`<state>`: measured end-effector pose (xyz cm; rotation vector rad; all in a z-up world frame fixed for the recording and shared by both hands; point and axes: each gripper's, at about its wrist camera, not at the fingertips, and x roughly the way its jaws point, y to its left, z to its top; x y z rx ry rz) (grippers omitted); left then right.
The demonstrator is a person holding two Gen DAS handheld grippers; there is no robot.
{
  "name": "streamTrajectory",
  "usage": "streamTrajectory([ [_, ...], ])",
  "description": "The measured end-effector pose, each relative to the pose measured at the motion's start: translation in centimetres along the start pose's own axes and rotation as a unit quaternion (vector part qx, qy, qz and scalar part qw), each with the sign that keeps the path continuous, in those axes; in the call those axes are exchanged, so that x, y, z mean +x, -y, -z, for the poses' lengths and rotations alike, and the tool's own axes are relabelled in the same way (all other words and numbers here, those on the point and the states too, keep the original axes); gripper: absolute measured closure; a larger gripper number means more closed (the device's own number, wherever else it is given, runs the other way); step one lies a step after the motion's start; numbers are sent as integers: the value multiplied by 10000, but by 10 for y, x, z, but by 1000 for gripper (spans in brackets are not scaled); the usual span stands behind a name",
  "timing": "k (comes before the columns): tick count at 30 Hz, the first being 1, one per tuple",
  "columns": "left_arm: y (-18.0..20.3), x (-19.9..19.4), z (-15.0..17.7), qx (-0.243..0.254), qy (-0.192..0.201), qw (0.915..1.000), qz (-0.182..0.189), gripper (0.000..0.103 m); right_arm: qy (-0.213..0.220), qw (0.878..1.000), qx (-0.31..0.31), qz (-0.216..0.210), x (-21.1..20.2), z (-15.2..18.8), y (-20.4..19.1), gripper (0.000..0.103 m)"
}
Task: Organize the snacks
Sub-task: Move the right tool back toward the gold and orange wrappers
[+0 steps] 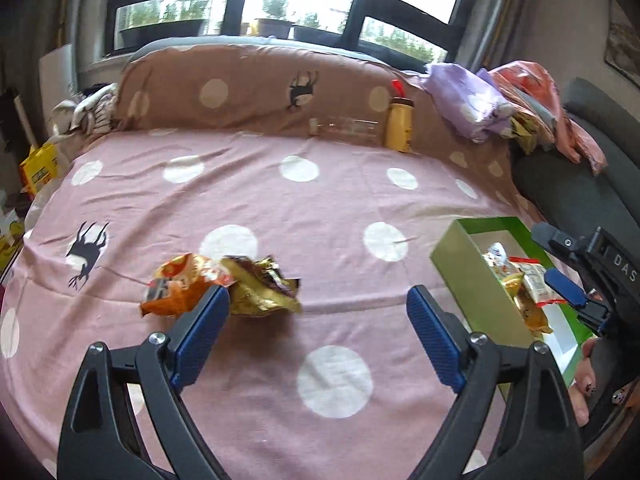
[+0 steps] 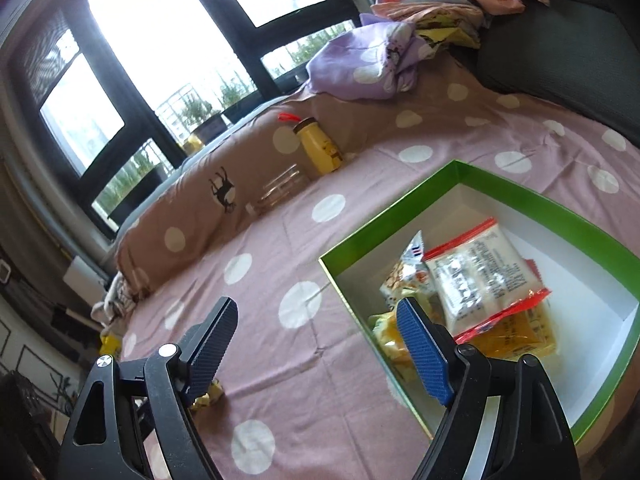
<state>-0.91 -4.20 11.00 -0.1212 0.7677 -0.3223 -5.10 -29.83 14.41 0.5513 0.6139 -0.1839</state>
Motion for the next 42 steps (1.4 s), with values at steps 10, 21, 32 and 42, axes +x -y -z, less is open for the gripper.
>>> streamTrajectory([
  [10,-56,21,6,-799,-346,9948,-525,12,-559,9970,-543,24,33,26,-39,21],
  [21,-67,19,9,-998,-463,9926,-520,12,-942,9920,-835,-10,49,44,-56,21],
  [32,-75,23,11,-1104,-612,9909,-466,12,-1252,9877,-925,-125,61,56,-66,21],
  [42,-79,28,8,-1233,-726,9893,-291,13,-1928,9763,-823,-541,80,42,-93,21],
])
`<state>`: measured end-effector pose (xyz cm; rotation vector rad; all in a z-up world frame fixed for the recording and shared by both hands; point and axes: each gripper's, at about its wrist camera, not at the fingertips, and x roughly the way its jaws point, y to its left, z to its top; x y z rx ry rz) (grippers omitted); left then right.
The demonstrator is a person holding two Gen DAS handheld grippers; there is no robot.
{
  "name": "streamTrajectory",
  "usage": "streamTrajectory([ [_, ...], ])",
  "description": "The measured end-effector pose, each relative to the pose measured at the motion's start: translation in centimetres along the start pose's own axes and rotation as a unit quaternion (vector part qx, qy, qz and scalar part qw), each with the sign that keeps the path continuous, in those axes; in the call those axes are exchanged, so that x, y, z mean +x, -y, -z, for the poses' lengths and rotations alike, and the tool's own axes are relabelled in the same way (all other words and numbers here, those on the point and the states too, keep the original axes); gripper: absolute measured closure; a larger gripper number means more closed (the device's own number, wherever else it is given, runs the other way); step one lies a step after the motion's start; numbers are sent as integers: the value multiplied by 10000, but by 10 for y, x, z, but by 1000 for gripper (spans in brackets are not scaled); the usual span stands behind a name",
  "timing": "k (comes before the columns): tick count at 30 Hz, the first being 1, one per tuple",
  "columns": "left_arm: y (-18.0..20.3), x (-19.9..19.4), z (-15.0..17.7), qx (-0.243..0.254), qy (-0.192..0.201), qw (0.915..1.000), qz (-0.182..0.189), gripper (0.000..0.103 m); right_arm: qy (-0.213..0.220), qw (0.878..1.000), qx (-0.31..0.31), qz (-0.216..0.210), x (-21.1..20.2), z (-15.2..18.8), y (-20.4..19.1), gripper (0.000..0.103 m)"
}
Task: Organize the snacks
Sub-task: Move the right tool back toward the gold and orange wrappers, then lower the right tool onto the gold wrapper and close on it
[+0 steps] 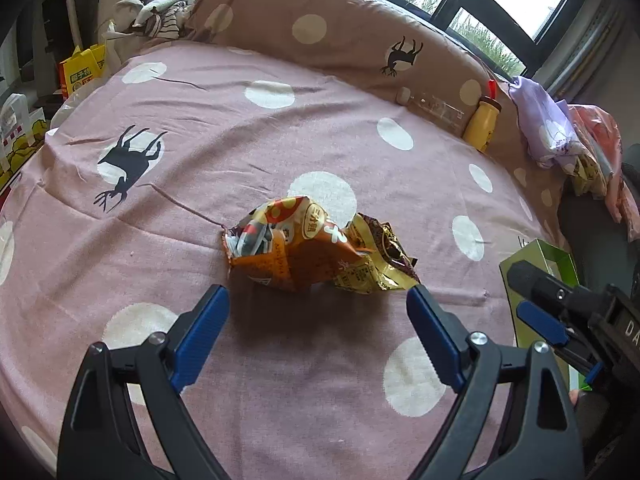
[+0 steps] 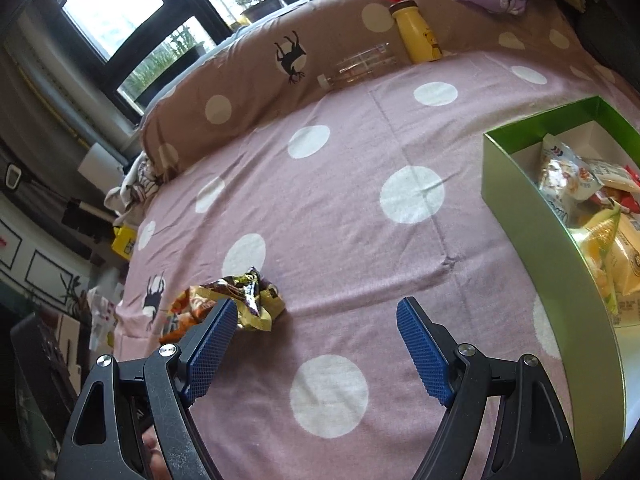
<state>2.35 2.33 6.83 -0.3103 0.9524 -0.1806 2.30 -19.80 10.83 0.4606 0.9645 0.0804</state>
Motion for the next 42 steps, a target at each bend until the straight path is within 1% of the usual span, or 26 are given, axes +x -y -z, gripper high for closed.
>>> streamTrajectory([
  [4,-2,0,-1,-65,-4,10000,66,13,-267,9993,-9,-257,19,-8,-8,21],
  [12,2,10,0,4,-155,9996,222,15,-490,9959,-78,-757,48,-4,-17,21],
  [14,0,14,0,-36,-212,9994,254,17,-609,9951,-107,-774,56,-6,-20,21],
  [17,-1,19,-1,-57,-292,9993,237,18,-807,9924,-149,-919,72,-11,-27,21],
  [22,-2,23,-2,-68,-386,9990,220,18,-1125,9879,21,-1067,105,-20,-32,21],
  [24,-1,26,-2,-61,-432,9988,219,18,-1237,9850,66,-1202,115,-18,-32,22],
  [25,-1,27,-2,-61,-457,9987,229,18,-1298,9829,114,-1298,118,-17,-31,26],
  [30,6,34,-2,35,-576,9980,257,18,-1330,9793,232,-1511,116,-15,-22,30],
  [32,9,35,1,116,-609,9978,254,18,-1359,9796,236,-1462,114,-12,-19,37],
  [34,10,36,2,163,-635,9974,297,18,-1383,9785,269,-1507,111,-10,-17,38],
  [37,12,34,3,188,-662,9964,494,18,-1412,9777,343,-1515,104,-6,-12,38],
  [41,16,30,4,233,-604,9951,754,18,-1439,9768,401,-1532,93,0,-5,38],
  [42,17,28,4,243,-587,9946,819,21,-1440,9765,428,-1545,89,2,-2,38],
])
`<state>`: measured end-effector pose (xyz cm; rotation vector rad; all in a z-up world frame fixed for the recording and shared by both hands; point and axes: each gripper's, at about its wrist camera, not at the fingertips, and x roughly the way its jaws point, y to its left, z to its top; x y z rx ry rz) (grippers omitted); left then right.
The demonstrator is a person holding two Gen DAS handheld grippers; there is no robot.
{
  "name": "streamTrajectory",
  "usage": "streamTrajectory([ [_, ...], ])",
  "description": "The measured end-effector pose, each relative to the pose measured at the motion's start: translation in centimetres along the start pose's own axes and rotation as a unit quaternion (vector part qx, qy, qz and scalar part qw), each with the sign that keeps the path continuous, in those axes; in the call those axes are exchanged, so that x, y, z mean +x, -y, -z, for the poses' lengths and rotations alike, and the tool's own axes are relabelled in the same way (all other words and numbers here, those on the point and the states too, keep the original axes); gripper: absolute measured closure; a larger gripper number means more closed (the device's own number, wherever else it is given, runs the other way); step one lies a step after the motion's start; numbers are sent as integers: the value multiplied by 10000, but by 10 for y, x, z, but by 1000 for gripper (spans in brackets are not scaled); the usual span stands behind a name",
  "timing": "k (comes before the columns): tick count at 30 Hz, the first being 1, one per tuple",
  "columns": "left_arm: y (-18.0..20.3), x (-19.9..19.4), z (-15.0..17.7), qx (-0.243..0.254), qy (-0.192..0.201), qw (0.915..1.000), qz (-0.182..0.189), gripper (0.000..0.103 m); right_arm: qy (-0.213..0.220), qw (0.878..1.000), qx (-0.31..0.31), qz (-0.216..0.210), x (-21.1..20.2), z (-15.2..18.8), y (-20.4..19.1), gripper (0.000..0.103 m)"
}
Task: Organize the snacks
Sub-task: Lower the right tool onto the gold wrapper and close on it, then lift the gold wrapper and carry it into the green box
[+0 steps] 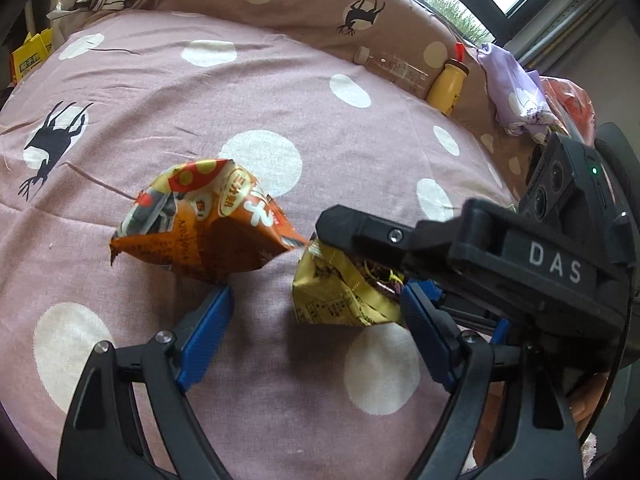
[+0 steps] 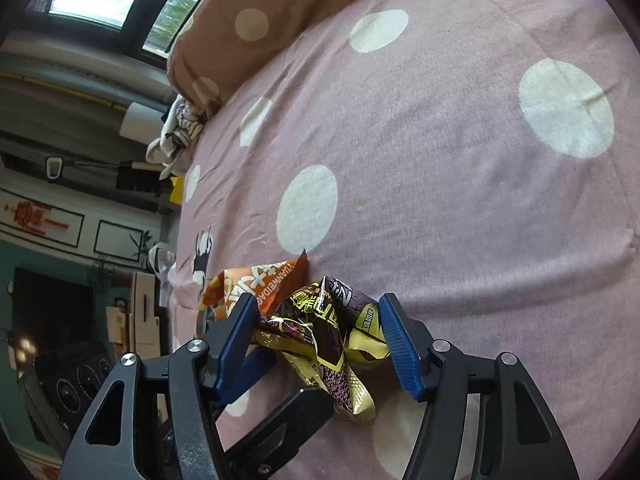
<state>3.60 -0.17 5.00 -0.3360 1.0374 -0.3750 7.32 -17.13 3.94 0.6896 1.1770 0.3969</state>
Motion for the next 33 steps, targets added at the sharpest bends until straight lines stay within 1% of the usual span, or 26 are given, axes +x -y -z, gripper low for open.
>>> streamTrajectory([
  [1,1,-1,1,18,5,10000,83,23,9,10000,24,-24,-3,3,1,38],
  [3,5,-3,2,50,-18,9996,272,33,44,9999,65,-80,-11,8,3,39],
  [4,7,-3,3,82,-28,9994,338,36,81,9999,68,-124,-15,11,3,39],
  [5,11,-4,4,130,-31,9991,397,43,136,9997,57,-172,-20,14,2,43],
  [6,14,-4,5,197,-42,9989,427,46,150,9996,42,-223,-24,17,1,50],
  [7,18,-5,7,272,-19,9990,366,47,173,9996,75,-215,-28,19,2,55],
  [9,26,-5,9,422,25,9980,460,54,330,9992,129,-160,-36,23,5,55],
  [10,29,-3,9,489,-22,9973,552,55,410,9991,115,-45,-38,24,7,55],
  [11,33,1,11,534,-84,9967,601,58,421,9990,127,98,-38,23,8,55],
  [12,35,4,13,543,-139,9968,576,61,371,9990,148,199,-36,23,10,55],
  [14,42,7,15,647,-173,9965,498,64,274,9991,236,202,-32,23,14,55],
  [16,53,2,16,889,-42,9951,425,64,356,9989,228,203,-38,24,13,55],
  [19,77,-12,14,1219,298,9909,491,65,737,9971,157,127,-63,24,9,55],
  [21,98,-20,11,1454,465,9860,666,65,1091,9938,152,113,-88,24,11,55],
  [23,123,-25,11,1719,556,9789,956,65,1459,9890,196,154,-113,23,17,55],
  [24,139,-26,12,1862,550,9750,1081,66,1669,9855,255,155,-128,23,22,55],
  [26,168,-25,13,2244,629,9650,1200,66,2039,9779,451,74,-156,25,37,55],
  [28,197,-18,16,2589,604,9537,1409,66,2406,9682,684,63,-183,28,56,55],
  [33,256,3,26,3077,419,9308,1930,66,3055,9449,1172,107,-240,43,100,55],
])
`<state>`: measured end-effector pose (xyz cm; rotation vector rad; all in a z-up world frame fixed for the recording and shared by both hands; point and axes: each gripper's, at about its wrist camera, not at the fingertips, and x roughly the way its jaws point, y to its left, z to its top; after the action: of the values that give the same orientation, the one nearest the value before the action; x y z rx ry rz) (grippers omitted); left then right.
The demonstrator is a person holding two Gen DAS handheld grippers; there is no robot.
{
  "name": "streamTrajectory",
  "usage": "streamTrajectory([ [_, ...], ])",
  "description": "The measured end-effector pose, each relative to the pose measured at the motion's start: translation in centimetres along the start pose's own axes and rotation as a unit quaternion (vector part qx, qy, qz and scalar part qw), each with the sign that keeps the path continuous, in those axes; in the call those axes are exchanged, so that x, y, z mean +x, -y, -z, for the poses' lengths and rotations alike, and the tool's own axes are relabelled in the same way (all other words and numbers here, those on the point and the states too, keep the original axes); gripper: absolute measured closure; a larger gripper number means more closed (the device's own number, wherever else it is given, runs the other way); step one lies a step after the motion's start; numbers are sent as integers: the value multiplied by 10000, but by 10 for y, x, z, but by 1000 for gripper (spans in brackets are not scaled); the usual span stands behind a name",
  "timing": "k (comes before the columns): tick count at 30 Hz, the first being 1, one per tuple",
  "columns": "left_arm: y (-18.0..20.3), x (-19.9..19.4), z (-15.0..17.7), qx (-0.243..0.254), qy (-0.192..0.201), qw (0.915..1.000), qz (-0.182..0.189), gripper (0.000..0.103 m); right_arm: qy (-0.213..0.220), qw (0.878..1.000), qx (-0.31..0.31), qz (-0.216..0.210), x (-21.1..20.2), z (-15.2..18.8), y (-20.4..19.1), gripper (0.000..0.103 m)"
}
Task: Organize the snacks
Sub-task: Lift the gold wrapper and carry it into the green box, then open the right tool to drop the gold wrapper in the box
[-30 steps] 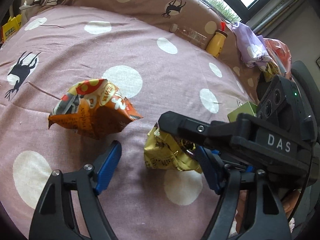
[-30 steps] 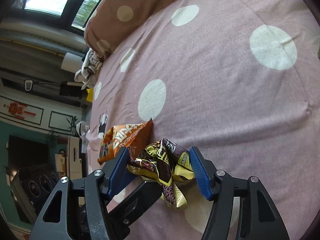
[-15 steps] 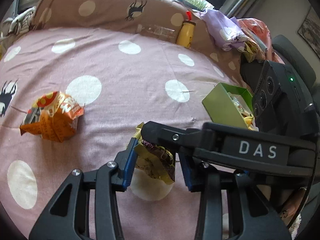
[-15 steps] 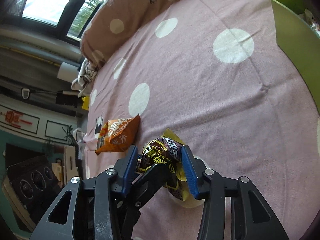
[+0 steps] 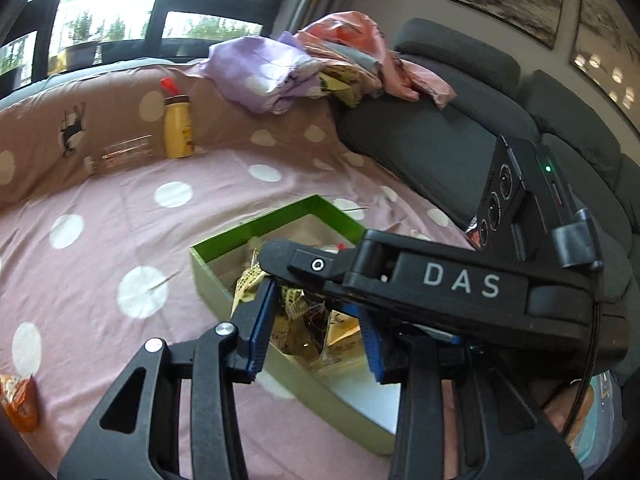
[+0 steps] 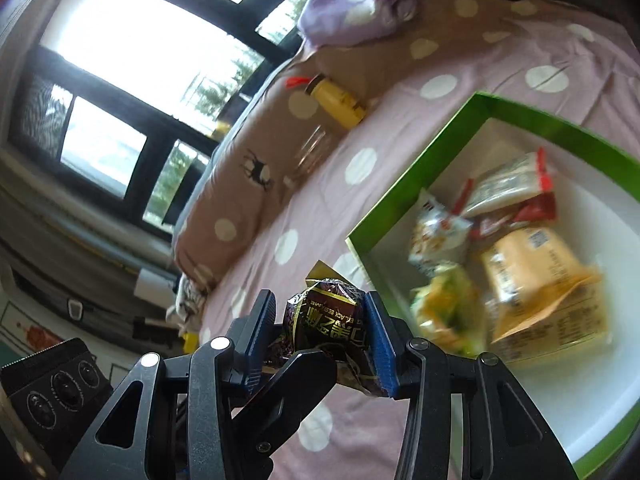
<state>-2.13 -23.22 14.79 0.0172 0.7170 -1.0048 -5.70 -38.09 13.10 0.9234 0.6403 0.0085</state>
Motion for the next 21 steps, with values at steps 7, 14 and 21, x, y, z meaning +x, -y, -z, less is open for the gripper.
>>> streamTrajectory([
  [7,40,44,-11,366,-169,9977,548,65,670,9954,600,318,-39,-15,42,55],
  [14,41,63,-5,49,-413,9968,685,61,994,9882,895,747,-48,-18,60,54],
  [21,20,26,2,-72,-244,9996,154,36,1252,9895,403,604,-55,-14,34,38],
])
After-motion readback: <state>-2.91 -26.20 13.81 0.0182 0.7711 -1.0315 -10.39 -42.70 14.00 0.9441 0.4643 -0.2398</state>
